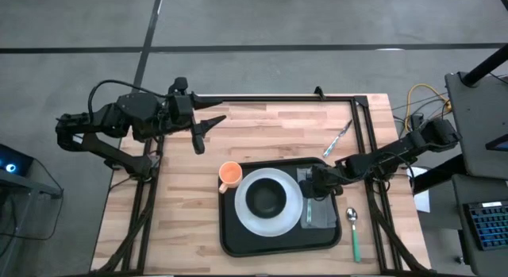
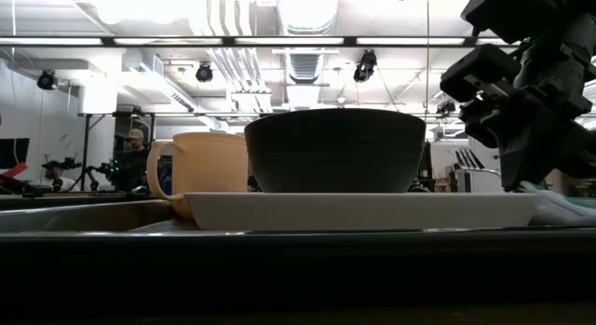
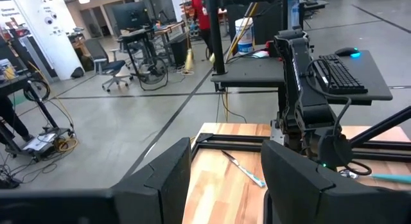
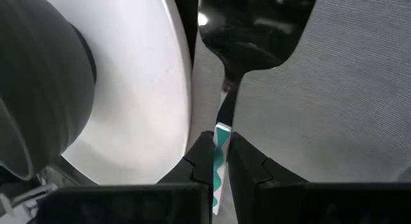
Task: Set up tray
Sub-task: Put the white fork to the right of the white plate on the gray napkin, then adjust the white plate on the black tray
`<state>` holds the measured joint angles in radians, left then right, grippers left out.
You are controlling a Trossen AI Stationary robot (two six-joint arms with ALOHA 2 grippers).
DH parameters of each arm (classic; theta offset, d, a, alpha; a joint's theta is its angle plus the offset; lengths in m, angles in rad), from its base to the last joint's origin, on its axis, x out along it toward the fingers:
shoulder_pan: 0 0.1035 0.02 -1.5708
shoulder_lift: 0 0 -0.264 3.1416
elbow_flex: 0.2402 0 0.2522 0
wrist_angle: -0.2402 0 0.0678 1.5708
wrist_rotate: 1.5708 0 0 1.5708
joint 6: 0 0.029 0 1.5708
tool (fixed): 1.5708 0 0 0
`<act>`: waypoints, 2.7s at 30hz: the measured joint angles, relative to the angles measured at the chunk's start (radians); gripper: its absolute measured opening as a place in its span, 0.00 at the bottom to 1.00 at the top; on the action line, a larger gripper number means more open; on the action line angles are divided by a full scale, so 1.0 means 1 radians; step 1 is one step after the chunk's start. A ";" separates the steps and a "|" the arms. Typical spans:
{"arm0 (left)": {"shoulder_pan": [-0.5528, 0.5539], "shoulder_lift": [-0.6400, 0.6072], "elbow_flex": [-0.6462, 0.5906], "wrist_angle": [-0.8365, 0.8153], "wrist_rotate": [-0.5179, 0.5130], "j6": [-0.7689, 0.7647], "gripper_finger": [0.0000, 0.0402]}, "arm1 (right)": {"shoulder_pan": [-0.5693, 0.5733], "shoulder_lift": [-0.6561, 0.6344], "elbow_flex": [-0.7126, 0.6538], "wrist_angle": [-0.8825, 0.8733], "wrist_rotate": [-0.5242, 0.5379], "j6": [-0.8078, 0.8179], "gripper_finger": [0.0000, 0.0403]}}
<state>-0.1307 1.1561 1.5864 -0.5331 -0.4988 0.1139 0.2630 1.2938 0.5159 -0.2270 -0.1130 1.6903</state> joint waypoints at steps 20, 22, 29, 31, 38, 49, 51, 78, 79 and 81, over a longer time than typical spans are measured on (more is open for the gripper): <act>0.000 0.000 0.000 -0.001 0.000 0.033 0.42 | 0.000 0.001 0.009 0.014 -0.030 -0.022 0.29; 0.000 0.000 0.000 -0.001 0.000 0.034 0.42 | 0.000 0.001 0.022 0.019 -0.029 -0.018 0.28; 0.000 0.003 0.000 0.001 0.000 0.034 0.42 | -0.010 0.000 0.066 0.024 0.079 -0.068 0.20; 0.000 0.003 0.000 0.001 0.000 0.034 0.42 | -0.013 0.008 0.063 0.022 0.113 -0.076 0.16; 0.000 0.003 0.000 0.002 0.000 0.034 0.42 | -0.016 0.093 0.048 0.052 0.113 -0.101 0.03; 0.000 0.003 0.000 0.002 0.003 0.034 0.42 | -0.013 0.085 0.052 0.007 0.116 -0.097 0.02; 0.000 0.003 0.000 0.002 0.003 0.034 0.42 | -0.012 0.071 0.052 -0.010 0.123 -0.100 0.02; 0.000 0.021 0.001 0.007 0.004 0.039 0.42 | -0.015 0.089 0.047 0.077 0.135 -0.159 0.02; 0.000 0.021 0.001 0.007 0.004 0.044 0.42 | -0.015 0.101 0.047 0.084 0.134 -0.164 0.02; 0.000 0.021 0.001 0.008 0.004 0.051 0.42 | -0.017 0.120 0.051 0.090 0.135 -0.172 0.02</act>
<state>-0.1306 1.1774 1.5871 -0.5254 -0.4950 0.1646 0.2461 1.4136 0.5669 -0.1373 0.0216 1.5180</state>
